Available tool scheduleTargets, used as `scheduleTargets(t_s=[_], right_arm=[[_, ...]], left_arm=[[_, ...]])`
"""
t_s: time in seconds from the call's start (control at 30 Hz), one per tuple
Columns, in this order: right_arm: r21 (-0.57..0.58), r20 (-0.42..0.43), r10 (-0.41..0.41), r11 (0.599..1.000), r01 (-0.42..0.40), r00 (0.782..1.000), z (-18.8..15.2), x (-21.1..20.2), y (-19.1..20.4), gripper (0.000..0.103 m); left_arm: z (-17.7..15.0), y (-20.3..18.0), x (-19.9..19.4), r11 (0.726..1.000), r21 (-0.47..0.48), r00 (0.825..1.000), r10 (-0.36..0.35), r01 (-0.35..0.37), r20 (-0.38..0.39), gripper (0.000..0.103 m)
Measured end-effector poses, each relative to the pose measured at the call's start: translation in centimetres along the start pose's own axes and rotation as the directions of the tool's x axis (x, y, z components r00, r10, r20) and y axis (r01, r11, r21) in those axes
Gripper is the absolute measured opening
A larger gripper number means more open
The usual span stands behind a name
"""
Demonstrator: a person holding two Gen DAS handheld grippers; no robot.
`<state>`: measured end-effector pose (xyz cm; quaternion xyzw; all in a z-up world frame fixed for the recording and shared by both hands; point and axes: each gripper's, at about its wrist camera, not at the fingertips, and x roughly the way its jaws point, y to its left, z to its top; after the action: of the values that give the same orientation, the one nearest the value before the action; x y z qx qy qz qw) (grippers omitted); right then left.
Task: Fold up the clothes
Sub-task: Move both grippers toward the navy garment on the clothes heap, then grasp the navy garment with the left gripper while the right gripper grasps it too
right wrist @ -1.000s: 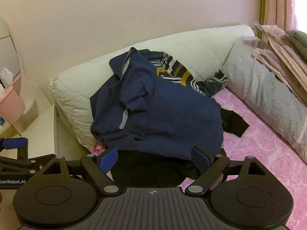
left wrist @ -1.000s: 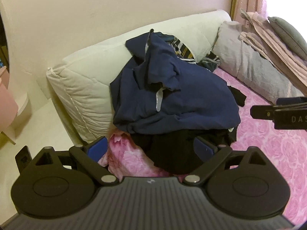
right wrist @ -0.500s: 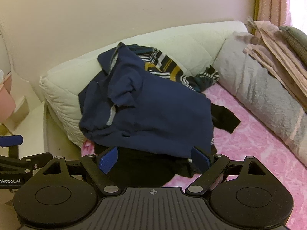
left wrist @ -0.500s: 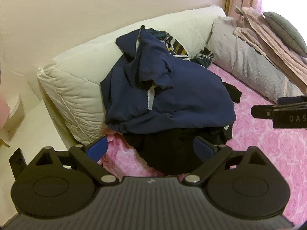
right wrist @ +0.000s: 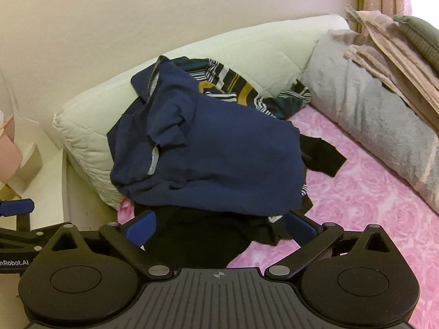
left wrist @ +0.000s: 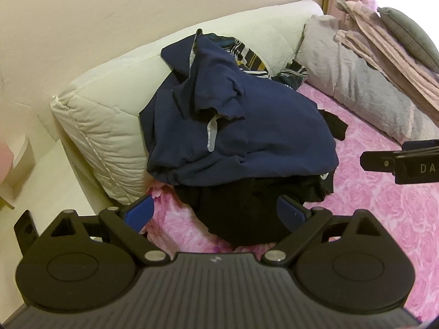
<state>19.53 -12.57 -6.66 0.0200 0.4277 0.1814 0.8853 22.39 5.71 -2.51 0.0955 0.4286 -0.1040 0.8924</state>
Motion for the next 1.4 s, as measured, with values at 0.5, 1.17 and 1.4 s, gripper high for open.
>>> scheduleTargets(t_s=[0.5, 1.17, 1.4], right_arm=[[-0.091, -0.008, 0.093, 0.991, -0.093, 0.996, 3.9, 5.4, 1.5, 0.102], [-0.287, -0.042, 0.023, 0.957, -0.034, 0.999, 15.3, 26.0, 9.1, 0.092], [-0.237, -0.113, 0.041, 0.969, -0.067, 0.993, 16.2, 30.8, 9.7, 0.092]], left_arm=[[2.2, 5.2, 6.6, 0.999, 0.0, 0.998, 0.047, -0.047, -0.045, 0.095], [5.3, 12.0, 27.2, 0.99, 0.033, 0.983, -0.135, 0.141, -0.128, 0.08], [4.3, 12.8, 28.6, 0.979, 0.03, 0.972, -0.196, 0.201, -0.13, 0.054]])
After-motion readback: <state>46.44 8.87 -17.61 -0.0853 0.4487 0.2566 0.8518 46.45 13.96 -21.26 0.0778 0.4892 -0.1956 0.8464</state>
